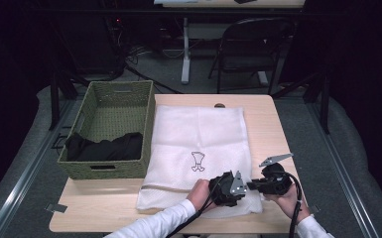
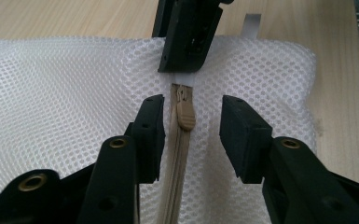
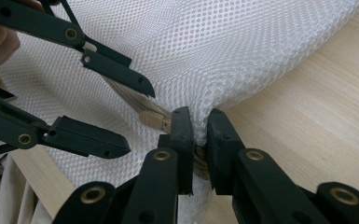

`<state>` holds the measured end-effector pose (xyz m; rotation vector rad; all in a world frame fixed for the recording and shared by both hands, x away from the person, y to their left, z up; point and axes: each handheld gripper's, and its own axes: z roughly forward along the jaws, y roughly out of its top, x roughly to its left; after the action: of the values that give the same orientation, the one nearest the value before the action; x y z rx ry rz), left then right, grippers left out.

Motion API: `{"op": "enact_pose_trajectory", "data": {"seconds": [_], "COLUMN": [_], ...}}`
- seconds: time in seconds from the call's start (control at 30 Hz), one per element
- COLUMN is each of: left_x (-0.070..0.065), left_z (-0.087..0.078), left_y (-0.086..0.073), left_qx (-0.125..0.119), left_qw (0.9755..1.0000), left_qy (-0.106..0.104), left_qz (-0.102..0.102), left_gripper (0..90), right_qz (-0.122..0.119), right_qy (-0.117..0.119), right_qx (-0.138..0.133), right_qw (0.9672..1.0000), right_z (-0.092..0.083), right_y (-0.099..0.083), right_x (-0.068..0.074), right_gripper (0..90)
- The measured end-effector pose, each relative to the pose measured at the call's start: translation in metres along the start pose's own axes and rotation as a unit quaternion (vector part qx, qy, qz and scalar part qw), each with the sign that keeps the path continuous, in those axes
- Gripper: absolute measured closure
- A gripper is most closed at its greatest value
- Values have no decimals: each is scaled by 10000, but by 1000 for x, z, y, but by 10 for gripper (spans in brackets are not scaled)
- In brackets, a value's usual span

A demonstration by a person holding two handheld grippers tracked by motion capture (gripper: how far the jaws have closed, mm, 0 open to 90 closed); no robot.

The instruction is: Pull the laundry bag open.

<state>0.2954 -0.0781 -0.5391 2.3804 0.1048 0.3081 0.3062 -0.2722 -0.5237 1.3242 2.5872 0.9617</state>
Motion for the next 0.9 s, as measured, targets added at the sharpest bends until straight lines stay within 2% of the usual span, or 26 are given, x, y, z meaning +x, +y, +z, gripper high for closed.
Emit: {"op": "enact_pose_trajectory", "data": {"seconds": [0.17, 0.47, 0.63, 0.83, 0.87, 0.9], "left_x": [-2, -1, -1, 0, 1, 1], "left_z": [4, 7, 9, 9, 9, 9], "left_y": [0, -4, -6, -9, -10, -10], "left_qx": [42, 9, -10, -65, -102, -102], "left_qw": [10000, 9999, 9999, 9999, 9998, 9998], "left_qy": [-23, 148, 131, 81, 38, 38], "left_qz": [20, 56, 30, -81, -186, -186], "left_gripper": [690, 798, 811, 828, 828, 829], "right_qz": [-17, 47, 26, 25, -9, -9], "right_qy": [10, 51, 45, 42, 44, 44], "right_qx": [-30, -39, -42, -57, -70, -70], "right_qw": [10000, 10000, 10000, 10000, 10000, 10000], "right_z": [-1, -2, -2, -2, -2, -2], "right_y": [0, 0, 1, 1, 1, 1], "right_x": [1, 3, 3, 5, 5, 5], "right_gripper": [829, 829, 830, 830, 830, 830]}}
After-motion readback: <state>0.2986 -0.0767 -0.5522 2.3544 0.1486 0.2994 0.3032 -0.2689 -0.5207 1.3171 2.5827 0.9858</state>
